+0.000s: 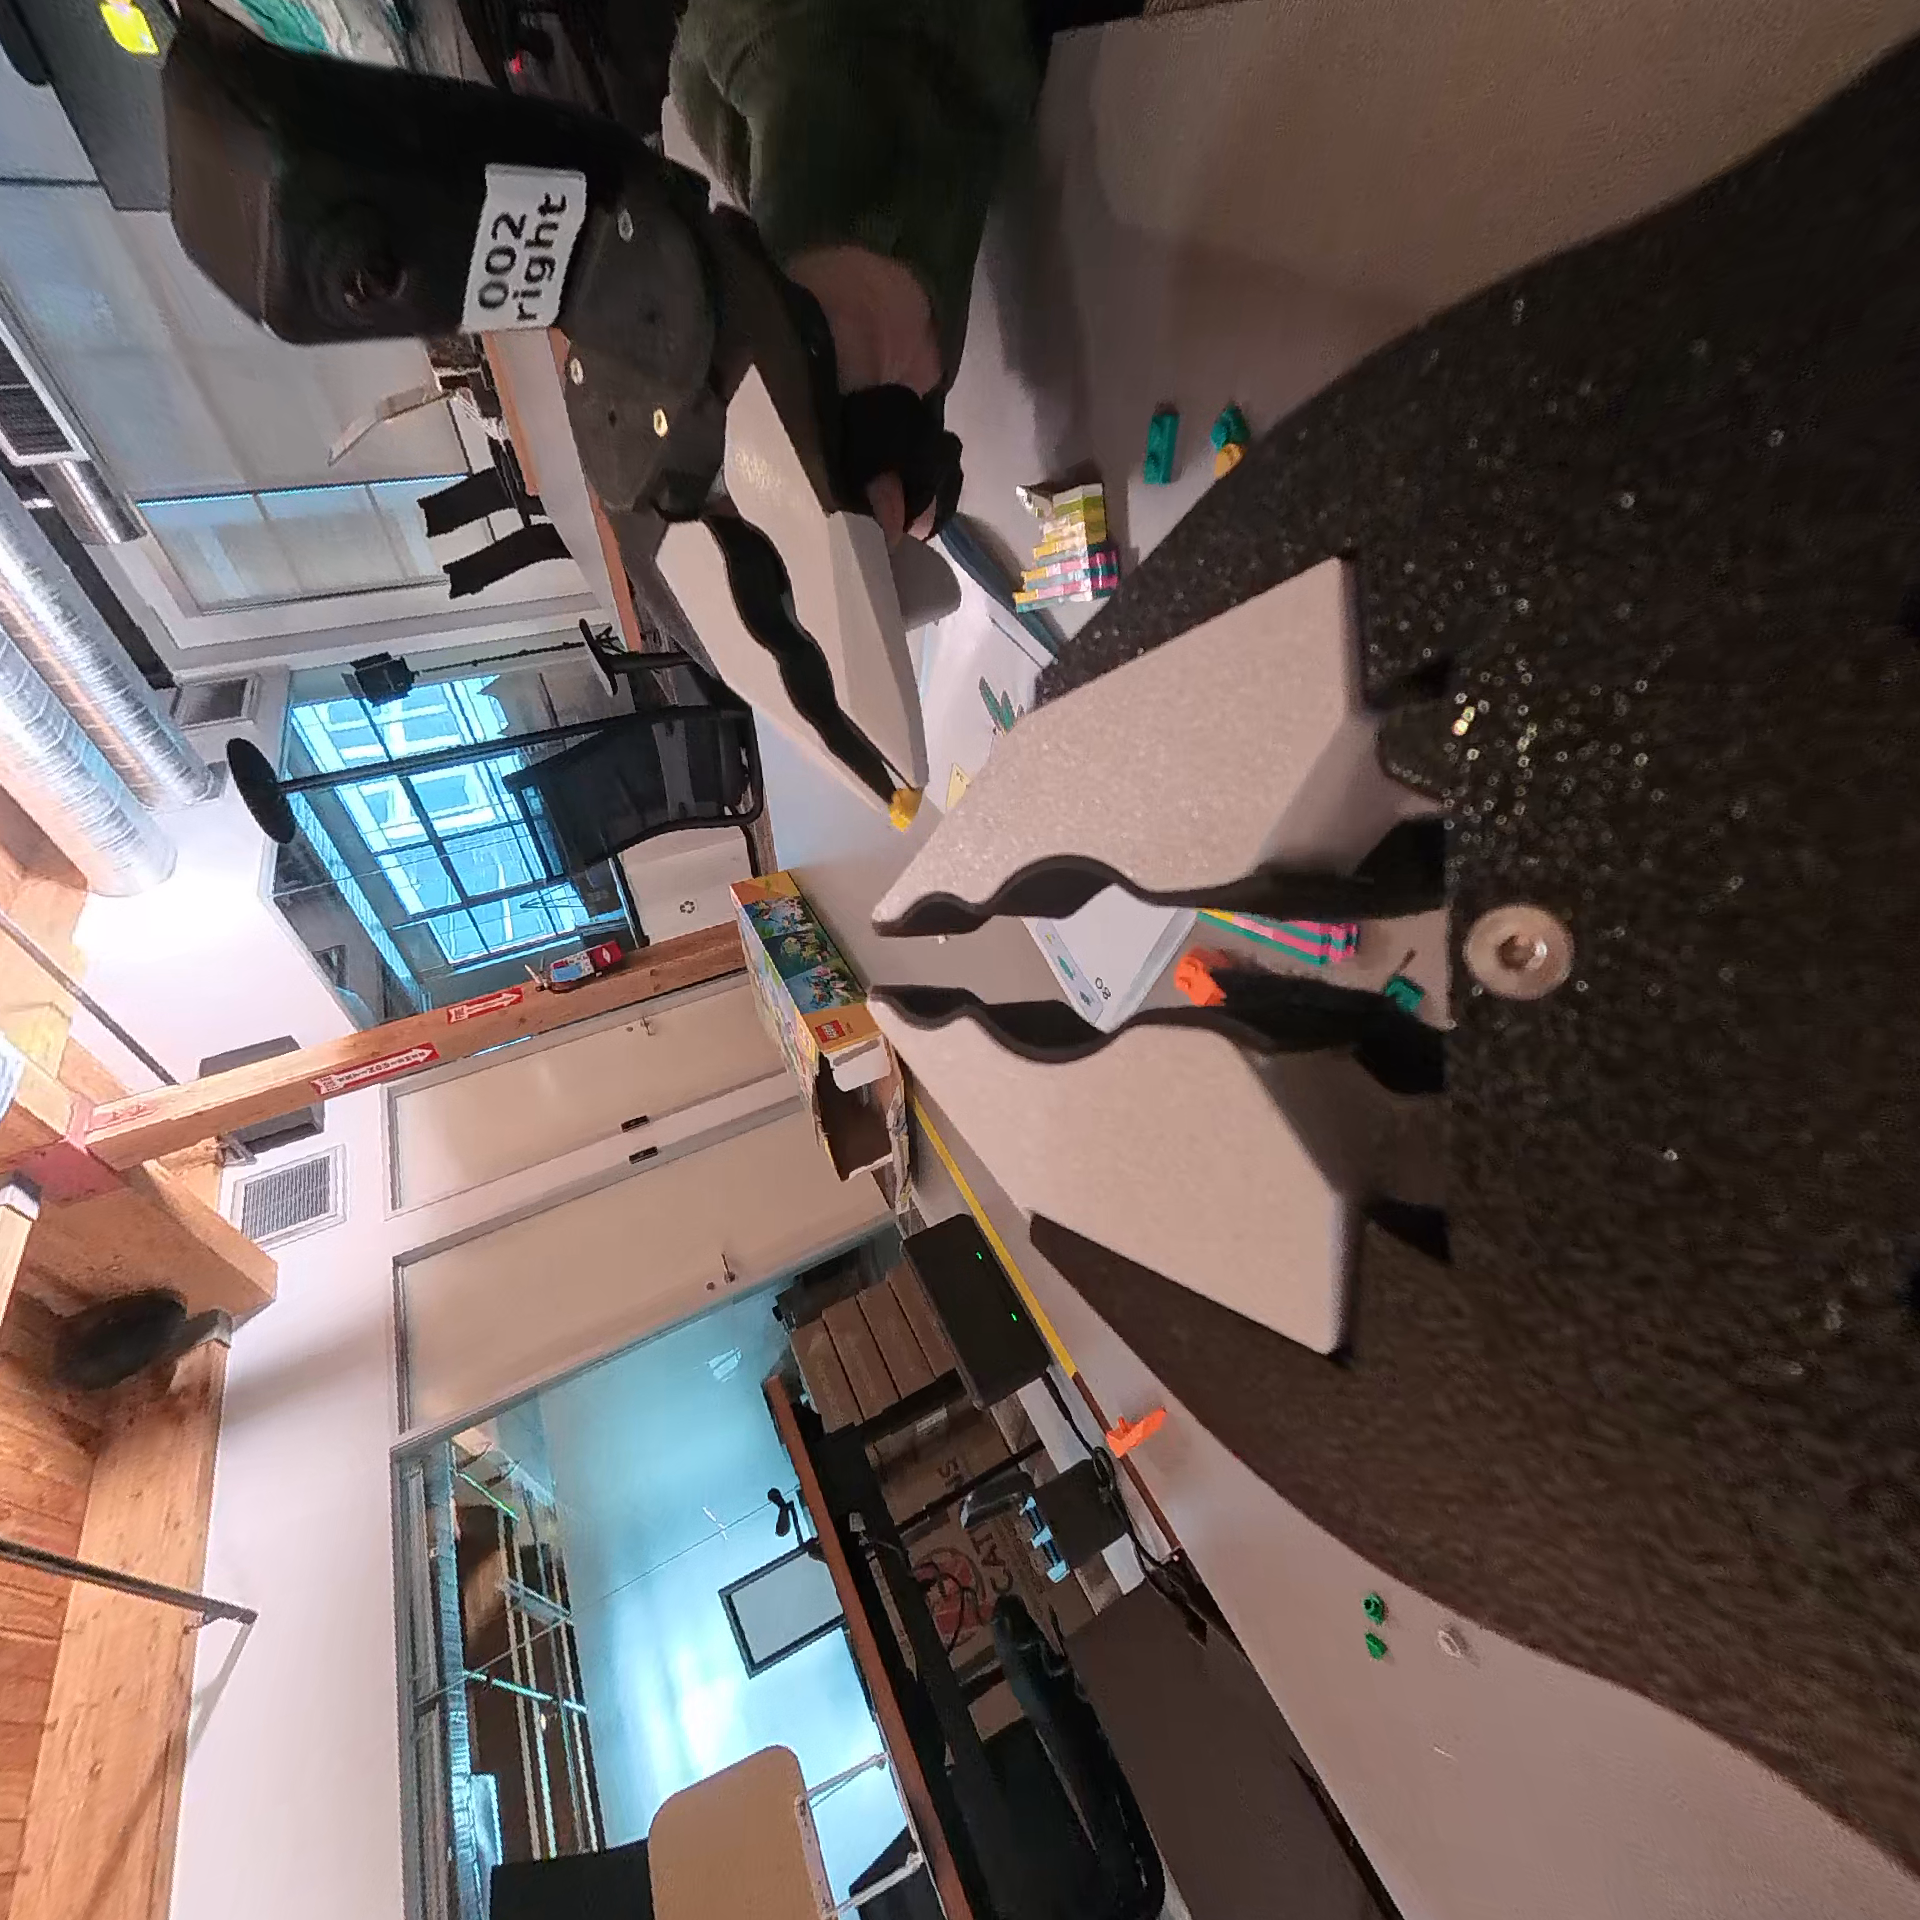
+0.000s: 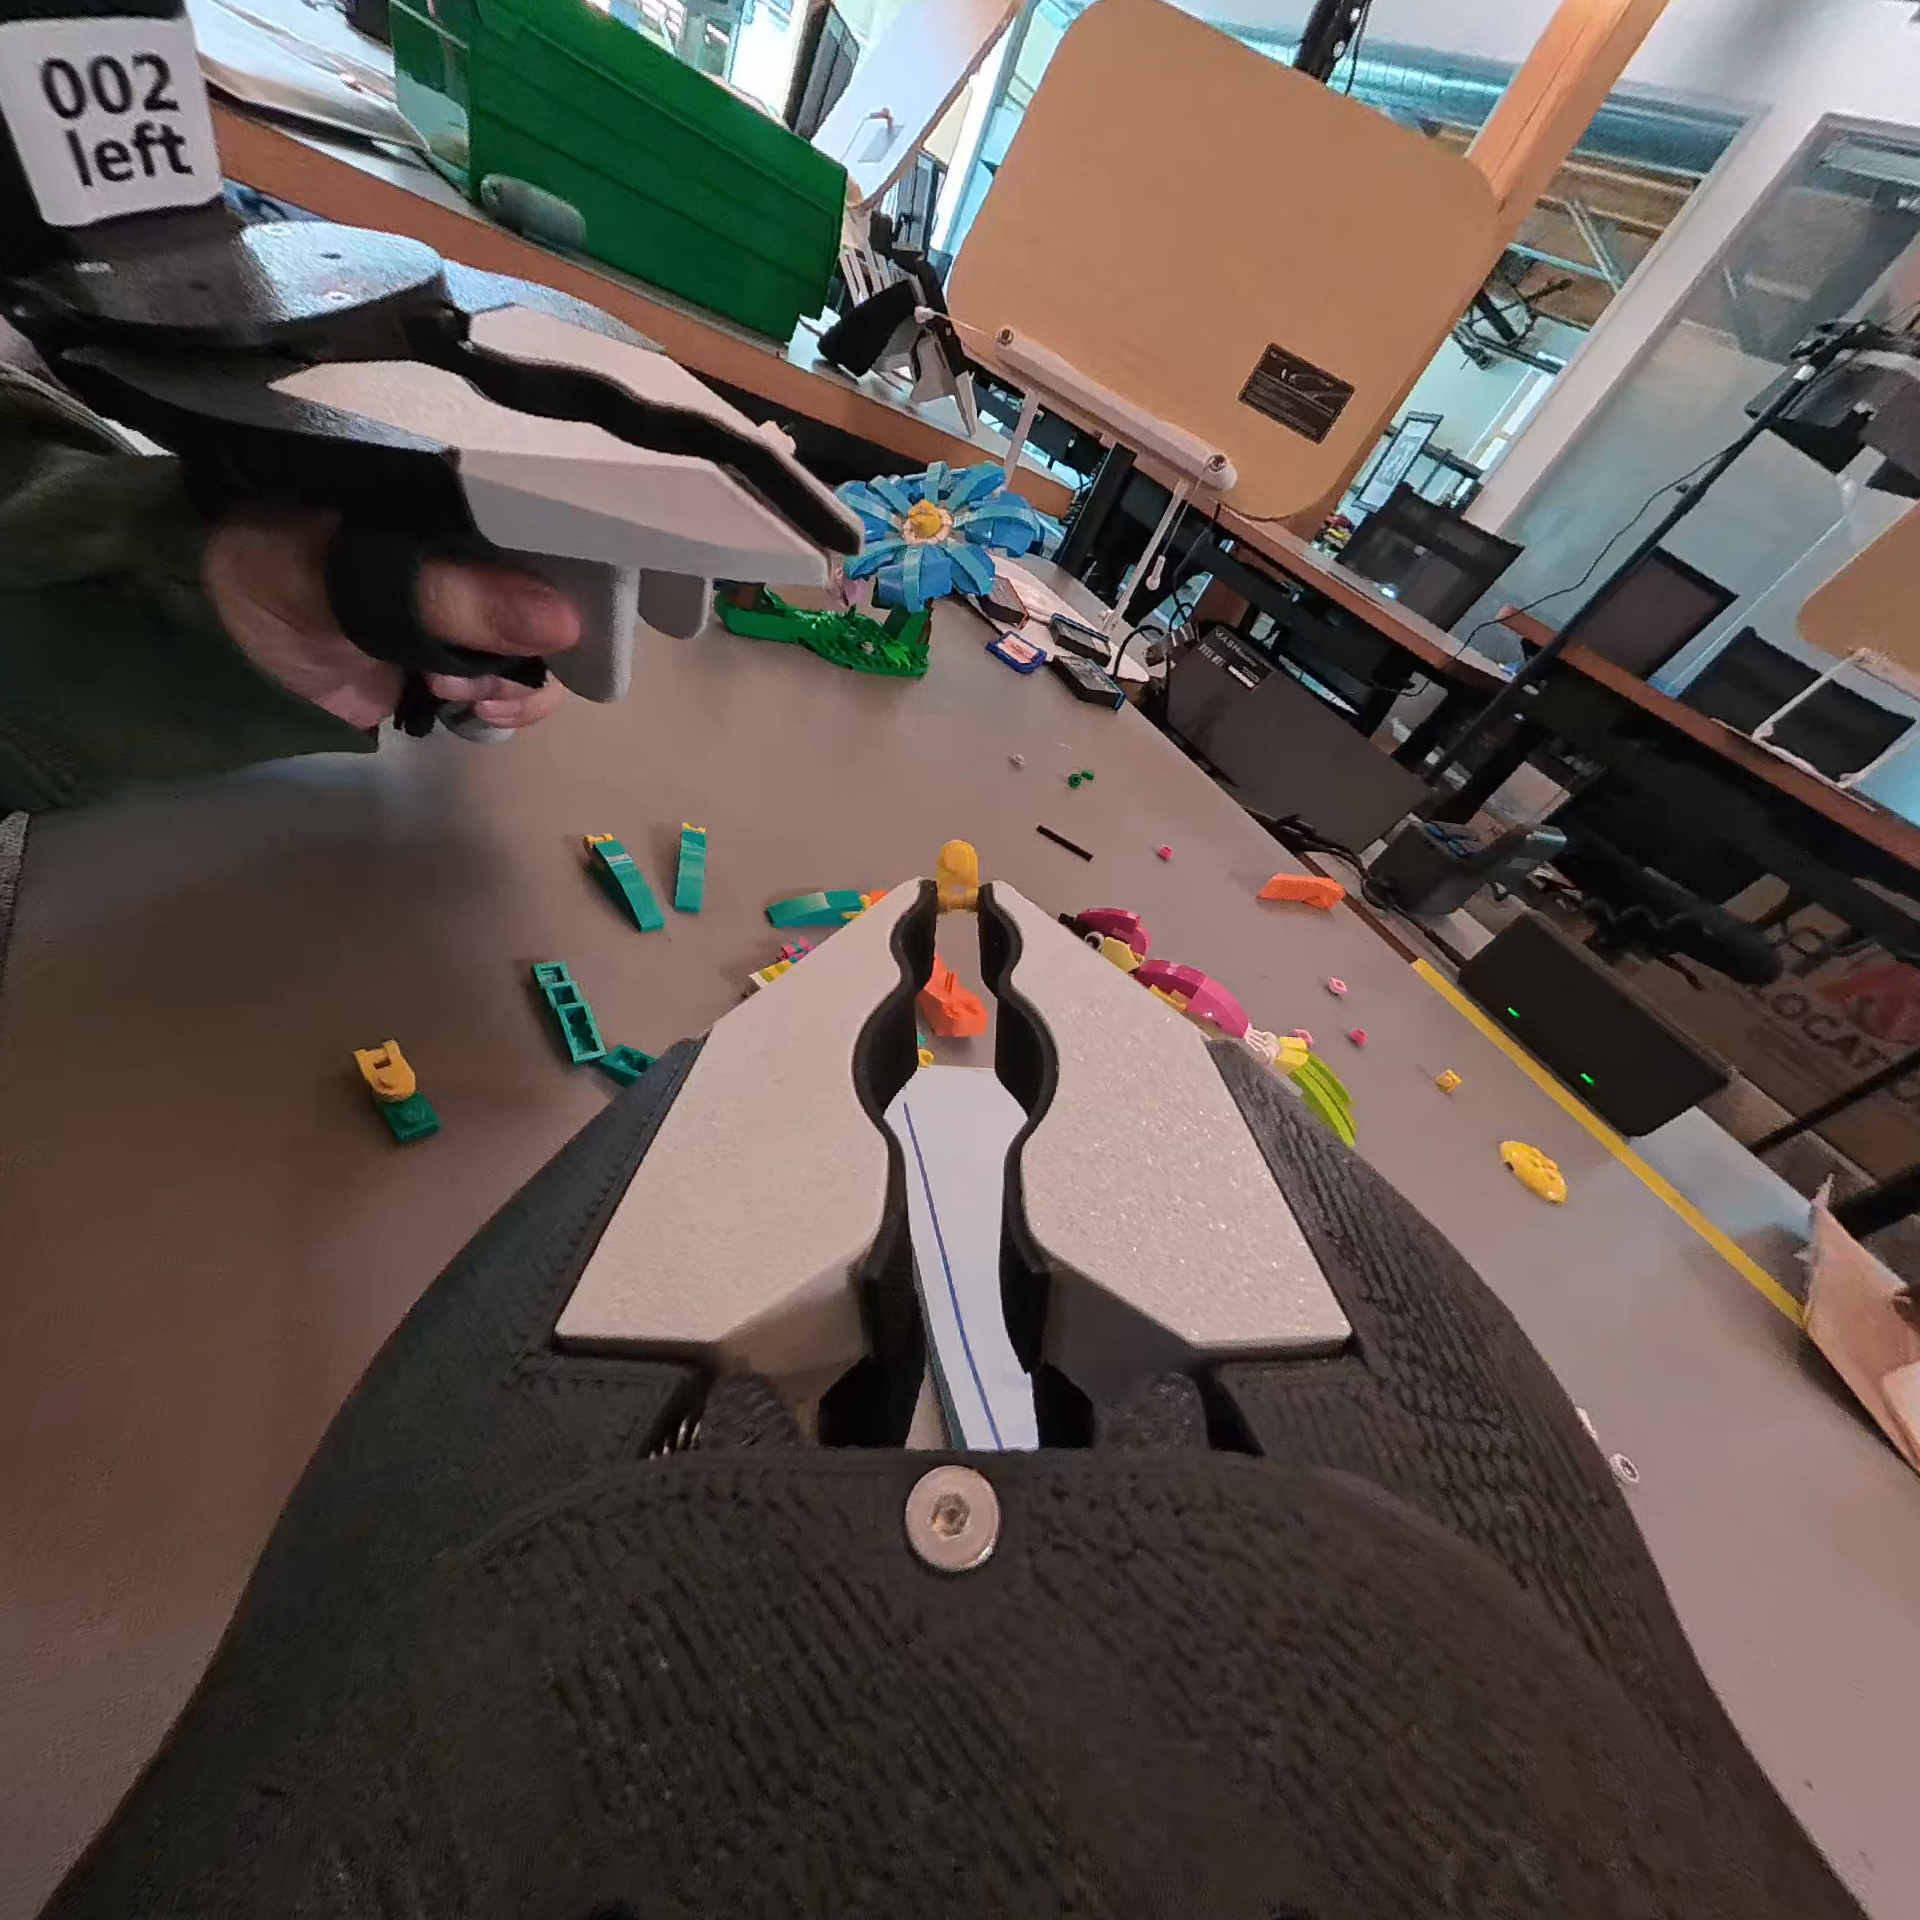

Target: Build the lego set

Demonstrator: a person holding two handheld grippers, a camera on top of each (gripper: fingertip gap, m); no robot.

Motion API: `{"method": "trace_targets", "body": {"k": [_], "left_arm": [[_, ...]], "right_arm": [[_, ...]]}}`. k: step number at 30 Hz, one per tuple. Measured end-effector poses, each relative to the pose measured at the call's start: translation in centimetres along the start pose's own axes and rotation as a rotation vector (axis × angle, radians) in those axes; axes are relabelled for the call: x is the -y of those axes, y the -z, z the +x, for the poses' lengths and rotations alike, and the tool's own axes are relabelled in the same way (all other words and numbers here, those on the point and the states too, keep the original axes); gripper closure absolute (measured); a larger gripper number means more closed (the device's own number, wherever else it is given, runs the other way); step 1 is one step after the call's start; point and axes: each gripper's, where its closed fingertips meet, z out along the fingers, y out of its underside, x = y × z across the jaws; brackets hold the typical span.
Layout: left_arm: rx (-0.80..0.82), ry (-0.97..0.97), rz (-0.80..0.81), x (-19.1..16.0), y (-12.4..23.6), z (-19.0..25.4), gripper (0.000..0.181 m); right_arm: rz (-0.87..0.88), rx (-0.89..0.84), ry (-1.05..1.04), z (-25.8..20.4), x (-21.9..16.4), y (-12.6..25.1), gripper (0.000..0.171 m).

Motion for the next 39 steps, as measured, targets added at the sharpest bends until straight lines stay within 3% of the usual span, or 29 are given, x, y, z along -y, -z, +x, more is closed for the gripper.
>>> {"method": "trace_targets", "body": {"k": [1,39], "left_arm": [[-0.001,0.001,-0.001,0.0,-0.1,0.0,0.175],[0.005,0.001,0.008,0.2,0.4,0.0,0.181]], "right_arm": [[0.004,-0.002,0.006,-0.1,0.1,0.0,0.165],[0.011,0.025,0.071,-1.3,0.2,-0.2,0.165]]}}
